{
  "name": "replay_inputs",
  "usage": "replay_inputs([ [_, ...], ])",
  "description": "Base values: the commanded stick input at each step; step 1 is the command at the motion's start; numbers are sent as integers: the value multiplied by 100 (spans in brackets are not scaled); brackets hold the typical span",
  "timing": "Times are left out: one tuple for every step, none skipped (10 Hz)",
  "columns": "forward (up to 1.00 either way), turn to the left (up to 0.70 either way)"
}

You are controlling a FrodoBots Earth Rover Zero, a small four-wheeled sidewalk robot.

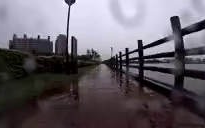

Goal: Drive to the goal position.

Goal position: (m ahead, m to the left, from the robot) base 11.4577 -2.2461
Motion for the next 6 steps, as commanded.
replay_inputs([
  [100,0],
  [100,0],
  [100,0],
  [100,0],
  [100,0],
  [100,0],
])
